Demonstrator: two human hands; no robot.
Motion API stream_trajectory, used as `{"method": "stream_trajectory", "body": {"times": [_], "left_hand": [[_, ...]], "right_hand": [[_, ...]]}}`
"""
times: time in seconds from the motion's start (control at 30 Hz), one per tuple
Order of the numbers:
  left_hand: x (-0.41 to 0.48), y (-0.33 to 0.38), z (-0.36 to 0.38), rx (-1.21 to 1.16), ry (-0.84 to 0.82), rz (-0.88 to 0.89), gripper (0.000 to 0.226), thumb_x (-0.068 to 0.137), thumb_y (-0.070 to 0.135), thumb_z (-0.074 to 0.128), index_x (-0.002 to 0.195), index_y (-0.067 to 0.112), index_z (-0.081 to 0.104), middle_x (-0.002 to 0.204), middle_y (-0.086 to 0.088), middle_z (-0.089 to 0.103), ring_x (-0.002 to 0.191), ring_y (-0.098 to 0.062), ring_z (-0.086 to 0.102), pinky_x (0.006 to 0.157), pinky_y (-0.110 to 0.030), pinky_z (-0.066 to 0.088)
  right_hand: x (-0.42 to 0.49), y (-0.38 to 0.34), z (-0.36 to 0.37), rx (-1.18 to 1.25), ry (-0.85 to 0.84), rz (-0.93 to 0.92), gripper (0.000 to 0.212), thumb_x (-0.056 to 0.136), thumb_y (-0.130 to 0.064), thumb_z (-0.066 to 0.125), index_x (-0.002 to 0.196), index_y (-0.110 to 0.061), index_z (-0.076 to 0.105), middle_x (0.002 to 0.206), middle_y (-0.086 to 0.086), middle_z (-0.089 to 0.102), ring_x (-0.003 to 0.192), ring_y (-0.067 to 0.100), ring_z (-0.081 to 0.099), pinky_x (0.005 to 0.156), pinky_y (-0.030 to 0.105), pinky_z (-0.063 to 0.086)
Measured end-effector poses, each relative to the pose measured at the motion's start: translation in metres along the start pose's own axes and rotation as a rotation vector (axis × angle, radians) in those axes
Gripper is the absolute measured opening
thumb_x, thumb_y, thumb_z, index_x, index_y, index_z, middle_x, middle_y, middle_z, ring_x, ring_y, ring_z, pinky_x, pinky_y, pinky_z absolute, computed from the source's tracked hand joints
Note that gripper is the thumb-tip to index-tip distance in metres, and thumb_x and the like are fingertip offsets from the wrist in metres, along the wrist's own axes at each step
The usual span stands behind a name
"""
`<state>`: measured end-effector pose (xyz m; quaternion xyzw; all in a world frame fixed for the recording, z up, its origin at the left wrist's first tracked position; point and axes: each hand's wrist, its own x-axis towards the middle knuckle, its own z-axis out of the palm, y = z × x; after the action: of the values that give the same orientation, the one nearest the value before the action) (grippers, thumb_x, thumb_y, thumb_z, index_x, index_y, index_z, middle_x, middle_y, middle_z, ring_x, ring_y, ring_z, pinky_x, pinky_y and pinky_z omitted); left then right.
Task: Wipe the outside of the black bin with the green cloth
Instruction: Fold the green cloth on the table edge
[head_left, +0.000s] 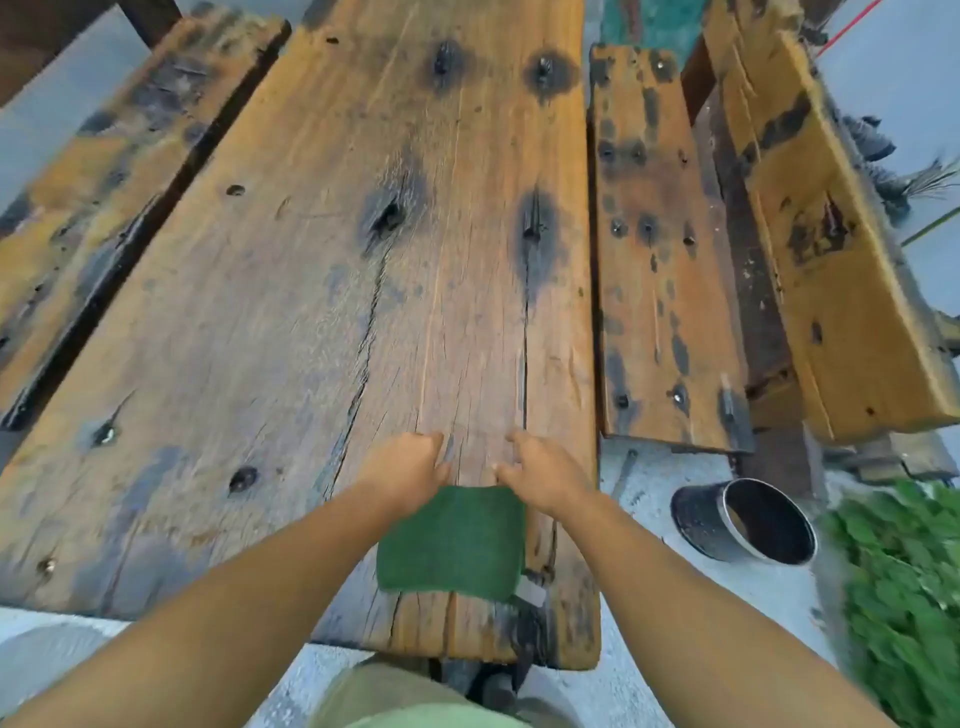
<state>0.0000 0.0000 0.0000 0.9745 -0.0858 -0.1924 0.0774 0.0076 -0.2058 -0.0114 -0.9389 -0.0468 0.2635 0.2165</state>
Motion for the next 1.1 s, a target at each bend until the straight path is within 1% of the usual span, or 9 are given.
{"method": "stream_trajectory", "body": {"times": [0.1,0.2,0.37,0.47,0.57,0.67,0.8,0.97,1.1], "left_hand": [[-0.014,-0.001,0.023,-0.061,-0.073,-0.078,0.038,0.097,0.032,0.046,0.129,0.013,0.05,0.102,-0.011,0.068,0.09,-0.032,0.066,0.07,-0.038,0.053],[-0.034,0.0,0.051,-0.053,-0.182,-0.073,0.029,0.097,0.025,0.045,0.122,0.011,0.051,0.112,-0.011,0.063,0.1,-0.033,0.063,0.08,-0.042,0.053],[-0.06,-0.003,0.083,-0.001,-0.293,0.003,0.02,0.098,0.021,0.043,0.112,0.01,0.051,0.109,-0.011,0.06,0.099,-0.032,0.06,0.073,-0.039,0.048],[-0.064,-0.008,0.087,-0.031,-0.286,-0.007,0.019,0.098,0.022,0.045,0.111,0.01,0.051,0.108,-0.01,0.059,0.101,-0.031,0.059,0.072,-0.038,0.045],[-0.064,-0.013,0.088,0.01,-0.281,0.042,0.019,0.097,0.018,0.046,0.113,0.01,0.053,0.11,-0.009,0.059,0.104,-0.028,0.055,0.081,-0.038,0.05],[-0.063,-0.015,0.091,0.111,-0.273,0.138,0.026,0.094,0.013,0.05,0.12,0.011,0.052,0.119,-0.009,0.052,0.111,-0.027,0.047,0.09,-0.038,0.046],[-0.055,-0.016,0.097,0.078,-0.212,0.138,0.042,0.092,0.013,0.054,0.133,0.008,0.044,0.141,-0.015,0.036,0.128,-0.032,0.036,0.1,-0.041,0.042],[-0.046,-0.017,0.11,0.163,-0.251,0.194,0.08,0.091,0.017,0.062,0.154,0.013,0.014,0.16,-0.023,0.006,0.148,-0.038,0.005,0.119,-0.048,0.019],[-0.038,-0.026,0.114,0.178,-0.301,0.197,0.088,0.093,0.025,0.062,0.157,0.022,0.0,0.163,-0.017,-0.005,0.15,-0.034,-0.004,0.12,-0.054,0.01]], "right_hand": [[-0.008,0.005,0.027,0.009,-0.086,0.017,0.048,0.095,-0.041,0.056,0.132,-0.01,0.051,0.115,0.016,0.068,0.105,0.036,0.064,0.083,0.042,0.054],[-0.02,0.008,0.054,0.014,-0.173,0.041,0.047,0.096,-0.042,0.056,0.133,-0.013,0.056,0.105,0.009,0.07,0.098,0.029,0.066,0.074,0.035,0.05],[-0.033,0.01,0.081,0.045,-0.233,0.084,0.043,0.097,-0.042,0.056,0.129,-0.014,0.059,0.114,0.009,0.071,0.101,0.029,0.066,0.084,0.04,0.054],[-0.039,0.012,0.087,0.063,-0.231,0.095,0.04,0.097,-0.039,0.057,0.126,-0.012,0.062,0.111,0.009,0.072,0.099,0.028,0.067,0.084,0.041,0.055],[-0.04,0.013,0.092,0.049,-0.22,0.087,0.035,0.098,-0.034,0.057,0.121,-0.008,0.064,0.102,0.009,0.072,0.093,0.026,0.067,0.083,0.042,0.056],[-0.042,0.011,0.093,0.009,-0.185,0.071,0.035,0.098,-0.031,0.056,0.127,-0.011,0.062,0.114,0.009,0.067,0.102,0.026,0.064,0.087,0.042,0.055],[-0.044,0.01,0.102,-0.146,-0.063,-0.036,0.037,0.098,-0.025,0.055,0.132,-0.011,0.056,0.126,0.008,0.055,0.113,0.027,0.055,0.091,0.041,0.05],[-0.035,0.004,0.114,-0.391,-0.069,-0.191,0.067,0.086,-0.015,0.069,0.147,-0.009,0.042,0.154,0.024,0.031,0.144,0.04,0.028,0.112,0.049,0.037],[-0.027,0.017,0.119,-0.463,-0.153,-0.153,0.096,0.086,-0.032,0.074,0.16,-0.019,0.015,0.166,0.019,0.005,0.153,0.039,0.003,0.122,0.053,0.019]]}}
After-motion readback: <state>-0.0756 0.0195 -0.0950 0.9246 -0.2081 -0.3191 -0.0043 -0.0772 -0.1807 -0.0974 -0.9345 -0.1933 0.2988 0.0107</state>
